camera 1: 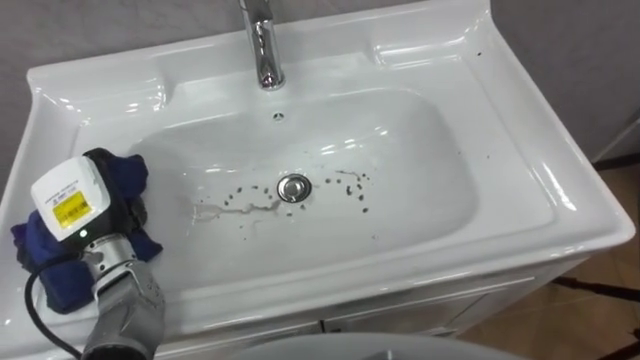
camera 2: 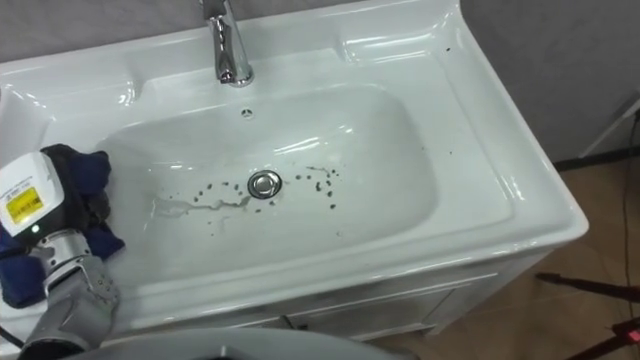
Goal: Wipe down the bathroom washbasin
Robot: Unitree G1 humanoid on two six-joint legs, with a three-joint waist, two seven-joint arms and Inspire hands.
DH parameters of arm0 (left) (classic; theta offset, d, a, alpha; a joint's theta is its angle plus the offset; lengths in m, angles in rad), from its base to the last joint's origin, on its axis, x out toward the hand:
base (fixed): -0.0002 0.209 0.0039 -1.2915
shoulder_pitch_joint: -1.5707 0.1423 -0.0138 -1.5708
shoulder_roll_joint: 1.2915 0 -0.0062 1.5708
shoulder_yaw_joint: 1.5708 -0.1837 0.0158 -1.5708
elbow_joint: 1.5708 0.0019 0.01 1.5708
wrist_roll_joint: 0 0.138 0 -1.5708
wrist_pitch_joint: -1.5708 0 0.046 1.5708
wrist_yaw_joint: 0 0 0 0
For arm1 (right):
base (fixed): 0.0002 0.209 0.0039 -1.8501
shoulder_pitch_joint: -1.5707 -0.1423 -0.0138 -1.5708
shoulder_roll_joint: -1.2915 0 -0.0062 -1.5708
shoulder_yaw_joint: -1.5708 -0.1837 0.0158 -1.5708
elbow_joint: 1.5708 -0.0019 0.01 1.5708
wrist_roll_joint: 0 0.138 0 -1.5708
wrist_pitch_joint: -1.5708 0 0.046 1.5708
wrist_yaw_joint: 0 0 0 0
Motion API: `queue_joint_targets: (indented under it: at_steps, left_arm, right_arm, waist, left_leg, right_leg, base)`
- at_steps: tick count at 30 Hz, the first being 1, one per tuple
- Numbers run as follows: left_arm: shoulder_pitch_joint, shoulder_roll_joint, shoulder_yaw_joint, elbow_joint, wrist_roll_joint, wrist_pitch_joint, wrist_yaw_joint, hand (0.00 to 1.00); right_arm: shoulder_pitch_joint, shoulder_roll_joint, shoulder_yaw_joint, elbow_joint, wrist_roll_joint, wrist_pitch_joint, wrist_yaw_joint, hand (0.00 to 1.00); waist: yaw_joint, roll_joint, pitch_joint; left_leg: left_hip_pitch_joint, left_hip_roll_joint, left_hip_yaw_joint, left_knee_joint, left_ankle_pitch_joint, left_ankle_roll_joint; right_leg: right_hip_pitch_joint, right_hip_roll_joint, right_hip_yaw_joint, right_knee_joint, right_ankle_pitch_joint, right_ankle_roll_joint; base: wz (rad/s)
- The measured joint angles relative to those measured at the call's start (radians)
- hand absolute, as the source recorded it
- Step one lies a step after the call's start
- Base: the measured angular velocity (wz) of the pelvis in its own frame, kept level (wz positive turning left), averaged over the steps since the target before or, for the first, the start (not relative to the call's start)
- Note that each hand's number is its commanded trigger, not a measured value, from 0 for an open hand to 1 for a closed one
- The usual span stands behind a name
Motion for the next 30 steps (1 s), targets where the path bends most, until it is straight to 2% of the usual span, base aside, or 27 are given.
queue_joint_targets:
  at_steps: [5, 7, 9, 10, 11, 18, 24, 30]
  left_arm:
    - [-0.01, -0.007, 0.003, -0.014, -0.097, -0.023, 0.001, 1.0]
    - [-0.016, -0.008, 0.005, -0.028, -0.112, -0.029, 0.003, 1.0]
    - [-0.021, -0.012, 0.011, -0.051, -0.119, -0.034, 0.002, 1.0]
    - [-0.014, -0.017, 0.018, -0.082, -0.119, -0.036, -0.001, 1.0]
    - [-0.009, -0.024, 0.027, -0.116, -0.119, -0.036, -0.01, 1.0]
    - [0.006, -0.046, 0.031, -0.271, -0.179, -0.045, -0.012, 1.0]
    - [0.006, -0.049, 0.027, -0.288, -0.177, -0.084, -0.012, 1.0]
    - [0.006, -0.049, 0.025, -0.288, -0.176, -0.091, -0.012, 1.0]
  right_arm:
    - [-0.001, 0.001, 0.008, -0.002, 0.079, -0.044, -0.035, 0.0]
    - [-0.012, 0.001, 0.008, 0.0, 0.097, -0.058, -0.042, 0.0]
    - [-0.02, 0.002, 0.008, 0.002, 0.106, -0.073, -0.052, 0.0]
    - [-0.02, 0.005, 0.008, 0.005, 0.108, -0.084, -0.059, 0.0]
    - [-0.022, 0.009, 0.008, 0.016, 0.118, -0.094, -0.062, 0.0]
    - [-0.023, 0.027, 0.02, 0.064, 0.187, -0.129, -0.095, 0.0]
    - [-0.016, 0.029, 0.028, 0.058, 0.178, -0.163, -0.114, 0.0]
    - [-0.013, 0.025, 0.047, 0.057, 0.177, -0.176, -0.114, 0.0]
  waist:
    - [-0.002, 0.0, 0.0031]
    - [-0.003, 0.0, 0.0106]
    - [-0.005, -0.003, 0.0139]
    - [-0.007, -0.006, 0.0148]
    - [-0.006, -0.01, 0.0189]
    - [0.001, -0.03, 0.0337]
    - [0.002, -0.032, 0.0319]
    - [0.001, -0.017, 0.0275]
  left_leg:
    - [-0.006, 0.0, 0.0, 0.001, 0.0, 0.0]
    - [-0.013, -0.001, -0.001, 0.002, 0.0, 0.0]
    - [-0.028, -0.002, -0.004, 0.003, 0.0, 0.0]
    - [-0.037, -0.002, -0.011, 0.003, 0.0, 0.0]
    - [-0.041, -0.003, -0.025, 0.002, 0.0, 0.0]
    - [-0.079, -0.003, -0.025, 0.013, 0.0, 0.0]
    - [-0.094, -0.01, -0.022, 0.021, 0.0, 0.0]
    - [-0.091, -0.014, -0.011, 0.023, 0.0, 0.0]
  right_leg:
    - [0.0, -0.001, -0.007, -0.003, 0.0, 0.001]
    - [-0.006, -0.003, -0.01, -0.003, 0.0, 0.001]
    - [-0.021, -0.004, -0.014, -0.001, 0.0, 0.002]
    - [-0.029, -0.005, -0.022, -0.002, 0.0, 0.002]
    - [-0.032, -0.005, -0.027, -0.003, 0.001, 0.003]
    - [-0.057, -0.012, -0.049, 0.014, 0.002, 0.005]
    - [-0.07, -0.018, -0.046, 0.015, 0.004, 0.009]
    - [-0.071, -0.022, -0.031, 0.016, 0.008, 0.015]
  base:
    - [0.06]
    - [0.07]
    - [0.1]
    - [0.15]
    - [0.15]
    - [0.09]
    - [-0.01]
    - [-0.03]
